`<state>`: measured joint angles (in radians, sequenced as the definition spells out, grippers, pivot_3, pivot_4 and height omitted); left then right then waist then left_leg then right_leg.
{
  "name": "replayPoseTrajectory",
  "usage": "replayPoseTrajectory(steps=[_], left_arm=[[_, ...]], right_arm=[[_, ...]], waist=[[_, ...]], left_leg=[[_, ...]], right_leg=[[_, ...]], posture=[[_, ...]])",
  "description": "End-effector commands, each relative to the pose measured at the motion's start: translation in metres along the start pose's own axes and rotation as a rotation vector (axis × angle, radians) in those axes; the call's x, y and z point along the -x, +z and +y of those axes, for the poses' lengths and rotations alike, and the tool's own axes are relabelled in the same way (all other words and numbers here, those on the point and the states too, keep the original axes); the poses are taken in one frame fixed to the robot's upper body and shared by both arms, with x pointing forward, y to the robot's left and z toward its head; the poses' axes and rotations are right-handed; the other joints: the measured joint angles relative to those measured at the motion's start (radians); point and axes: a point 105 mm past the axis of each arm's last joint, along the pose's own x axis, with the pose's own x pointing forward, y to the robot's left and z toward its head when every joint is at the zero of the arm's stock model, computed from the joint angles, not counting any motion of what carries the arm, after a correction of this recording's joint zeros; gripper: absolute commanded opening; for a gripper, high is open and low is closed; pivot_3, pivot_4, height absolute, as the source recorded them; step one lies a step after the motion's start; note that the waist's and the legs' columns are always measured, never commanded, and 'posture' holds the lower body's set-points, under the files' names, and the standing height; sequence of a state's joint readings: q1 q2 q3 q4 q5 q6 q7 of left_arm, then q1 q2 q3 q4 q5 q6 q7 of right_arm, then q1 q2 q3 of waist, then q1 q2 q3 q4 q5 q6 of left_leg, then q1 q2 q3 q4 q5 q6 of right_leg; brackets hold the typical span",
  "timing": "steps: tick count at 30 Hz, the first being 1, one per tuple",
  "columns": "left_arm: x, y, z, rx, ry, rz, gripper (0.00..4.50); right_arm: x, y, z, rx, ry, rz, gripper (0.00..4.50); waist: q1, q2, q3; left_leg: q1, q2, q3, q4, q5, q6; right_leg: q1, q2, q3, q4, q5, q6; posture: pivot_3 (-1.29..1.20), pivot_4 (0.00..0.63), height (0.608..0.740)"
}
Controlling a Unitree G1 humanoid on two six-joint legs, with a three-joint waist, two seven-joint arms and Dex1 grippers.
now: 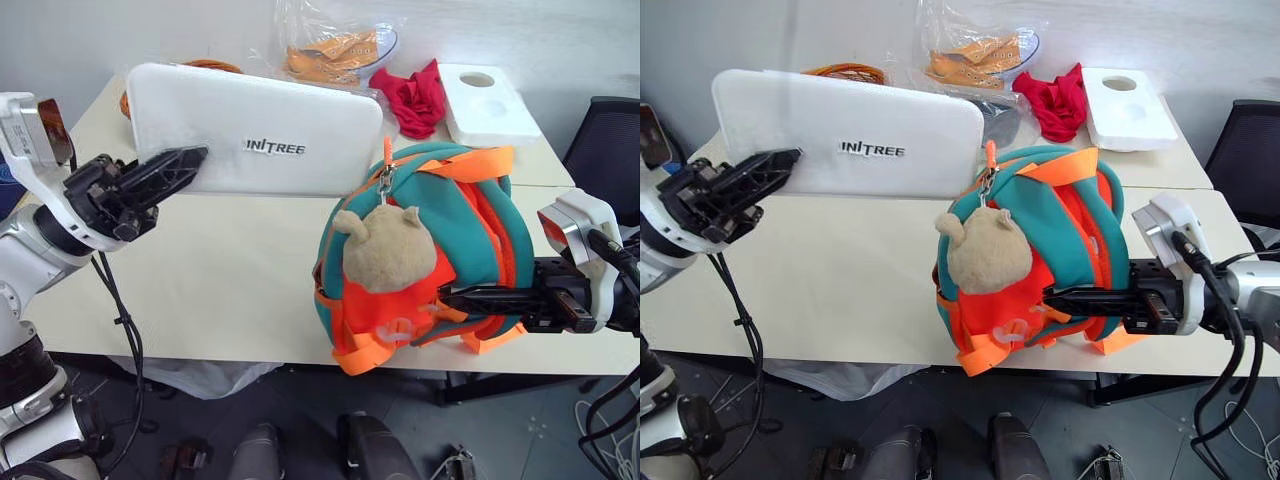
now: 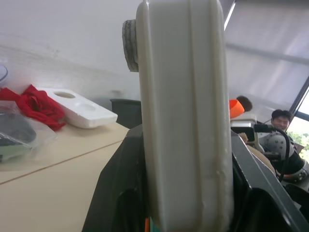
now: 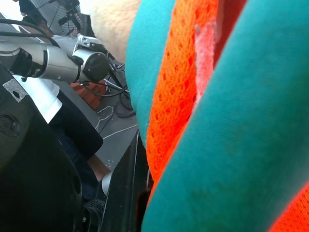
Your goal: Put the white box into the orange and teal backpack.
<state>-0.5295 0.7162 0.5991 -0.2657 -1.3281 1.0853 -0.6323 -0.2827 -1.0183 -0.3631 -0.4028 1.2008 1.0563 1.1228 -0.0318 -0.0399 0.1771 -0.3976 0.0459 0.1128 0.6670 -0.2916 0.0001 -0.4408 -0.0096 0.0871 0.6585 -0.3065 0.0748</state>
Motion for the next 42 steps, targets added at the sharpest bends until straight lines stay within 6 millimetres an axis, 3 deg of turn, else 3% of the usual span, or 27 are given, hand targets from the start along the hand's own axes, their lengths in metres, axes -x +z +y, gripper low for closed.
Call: replayPoseTrajectory(steps=[1,5,15,23,28,32,36,39,42], left_arm=[[0.006,0.026,-0.012,-0.040,-0.041,-0.079,1.44],[0.015,0.032,-0.019,-0.022,-0.067,-0.067,1.44],[0.014,-0.019,-0.012,-0.065,0.002,0.158,1.44],[0.001,-0.042,-0.023,-0.058,-0.127,0.268,1.44],[-0.029,-0.073,-0.019,-0.118,-0.218,0.386,1.44],[-0.044,-0.084,-0.015,-0.155,-0.241,0.399,1.44],[-0.109,-0.122,-0.003,-0.192,-0.224,0.341,1.44],[-0.127,-0.141,0.001,-0.236,-0.214,0.371,1.44],[-0.126,-0.145,-0.001,-0.213,-0.236,0.393,2.38]], right_arm=[[0.001,0.003,0.002,0.044,-0.011,-0.013,0.12],[0.001,0.000,0.002,0.044,-0.015,-0.013,0.12],[0.000,-0.002,0.001,0.041,-0.019,-0.015,0.12],[0.000,-0.003,-0.003,0.043,-0.030,-0.006,0.12],[-0.004,-0.005,-0.005,0.053,-0.013,0.010,0.12],[-0.006,-0.005,-0.006,0.059,-0.007,0.010,0.12],[-0.016,-0.005,-0.004,0.073,0.015,0.002,0.12],[-0.019,-0.006,-0.005,0.071,0.011,-0.003,0.12],[-0.020,-0.007,-0.005,0.067,-0.001,-0.007,0.12]], waist=[[0.000,0.000,0.000],[-0.003,0.000,0.000],[0.001,0.000,0.000],[-0.001,-0.001,0.000],[0.000,-0.001,0.000],[0.001,0.000,0.000],[0.013,0.000,0.000],[0.007,0.000,0.000],[-0.004,0.000,0.000]], left_leg=[[0.000,0.000,0.000,0.000,0.000,0.000],[0.000,0.000,0.000,0.000,-0.001,0.001],[0.001,0.000,0.000,0.000,-0.001,0.001],[0.002,0.000,0.000,-0.001,-0.002,0.003],[0.004,0.000,0.001,-0.002,-0.002,0.003],[0.008,0.000,0.001,-0.002,-0.004,0.005],[0.008,-0.001,0.000,-0.001,-0.004,0.007],[0.006,-0.003,-0.001,-0.001,-0.005,0.009],[0.007,0.000,0.003,-0.001,-0.005,0.008]], right_leg=[[0.000,0.000,0.000,0.000,0.000,0.000],[0.000,0.000,0.000,0.000,0.000,0.000],[0.001,0.000,0.000,-0.001,0.000,0.000],[0.003,0.000,0.000,-0.003,0.000,0.000],[0.004,0.000,0.001,-0.002,0.000,-0.001],[0.010,0.001,0.000,-0.006,0.000,0.000],[0.013,0.000,0.000,-0.008,0.001,0.001],[0.013,0.000,0.001,-0.011,0.003,0.005],[0.012,0.000,0.003,-0.012,0.003,0.005]], posture=[[0.00,0.150,0.740],[0.00,0.150,0.740],[0.00,0.150,0.740],[0.00,0.150,0.740],[0.00,0.150,0.740],[0.00,0.150,0.740],[0.00,0.150,0.740],[0.00,0.150,0.740],[0.00,0.150,0.740]])
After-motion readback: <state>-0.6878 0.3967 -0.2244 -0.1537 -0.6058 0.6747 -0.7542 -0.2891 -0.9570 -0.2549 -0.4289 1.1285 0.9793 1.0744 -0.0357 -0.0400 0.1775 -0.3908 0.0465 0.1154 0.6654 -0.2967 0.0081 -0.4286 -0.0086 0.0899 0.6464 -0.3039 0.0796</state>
